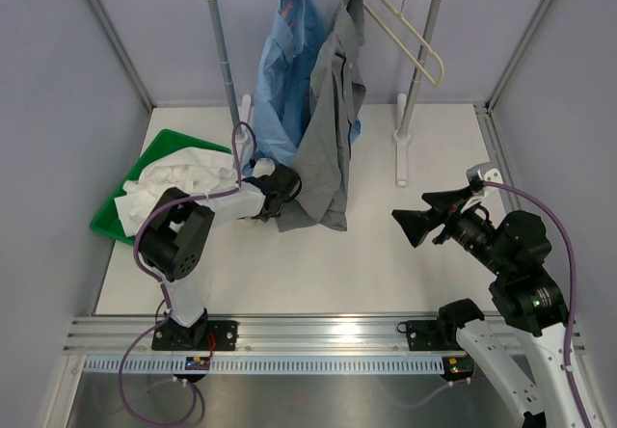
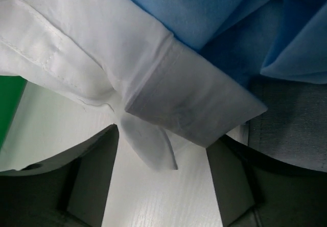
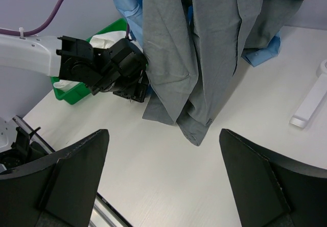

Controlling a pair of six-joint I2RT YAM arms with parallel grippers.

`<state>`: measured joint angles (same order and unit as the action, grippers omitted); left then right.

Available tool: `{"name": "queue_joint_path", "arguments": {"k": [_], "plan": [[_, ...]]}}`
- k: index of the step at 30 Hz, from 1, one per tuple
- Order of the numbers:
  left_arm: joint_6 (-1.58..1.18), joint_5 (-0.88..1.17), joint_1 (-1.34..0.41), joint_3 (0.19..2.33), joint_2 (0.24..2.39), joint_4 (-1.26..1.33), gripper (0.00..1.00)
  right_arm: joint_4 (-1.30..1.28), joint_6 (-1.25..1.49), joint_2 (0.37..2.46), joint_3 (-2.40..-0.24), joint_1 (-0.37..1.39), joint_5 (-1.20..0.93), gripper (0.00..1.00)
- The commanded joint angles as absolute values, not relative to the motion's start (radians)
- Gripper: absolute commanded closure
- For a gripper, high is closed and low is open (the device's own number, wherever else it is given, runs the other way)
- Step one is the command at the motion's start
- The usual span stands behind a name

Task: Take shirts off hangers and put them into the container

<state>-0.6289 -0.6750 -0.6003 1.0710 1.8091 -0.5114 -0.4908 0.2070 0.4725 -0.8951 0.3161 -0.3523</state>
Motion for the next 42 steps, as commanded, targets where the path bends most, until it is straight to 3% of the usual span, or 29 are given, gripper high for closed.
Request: {"name": "queue_joint_path", "arguments": {"k": [1, 3, 7, 9, 10, 14, 27, 36, 42], "plan": [[-0.641, -0.707, -0.586, 1.052, 1.83, -0.488, 0.32, -0.456, 0.216, 0.477, -0.89, 0.325, -0.36, 0.0], [-0.64, -0.706, -0.578, 1.051, 1.819, -0.494, 0.38, -0.457, 0.216, 0.479, -0.888, 0.325, -0.362, 0.01], [-0.634, -0.716, -0.555, 1.034, 1.772, -0.495, 0.65, -0.451, 0.218, 0.48, -0.887, 0.325, -0.367, 0.0], [-0.629, -0.716, -0.548, 1.026, 1.744, -0.499, 0.73, -0.449, 0.219, 0.483, -0.887, 0.325, -0.371, 0.01], [-0.627, -0.718, -0.543, 1.025, 1.735, -0.505, 0.84, -0.448, 0.218, 0.483, -0.887, 0.325, -0.373, 0.0], [-0.637, -0.732, -0.537, 1.029, 1.686, -0.537, 0.99, -0.451, 0.219, 0.485, -0.887, 0.325, -0.374, 0.01], [-0.594, -0.89, -0.436, 1.167, 1.436, -0.762, 1.0, -0.449, 0.219, 0.476, -0.887, 0.325, -0.374, 0.01], [-0.466, -0.83, -0.048, 1.195, 1.302, -0.691, 1.0, -0.448, 0.218, 0.465, -0.887, 0.325, -0.38, 0.0], [-0.494, -0.723, 0.152, 1.137, 1.356, -0.646, 0.99, -0.446, 0.221, 0.462, -0.885, 0.327, -0.383, 0.0]]}}
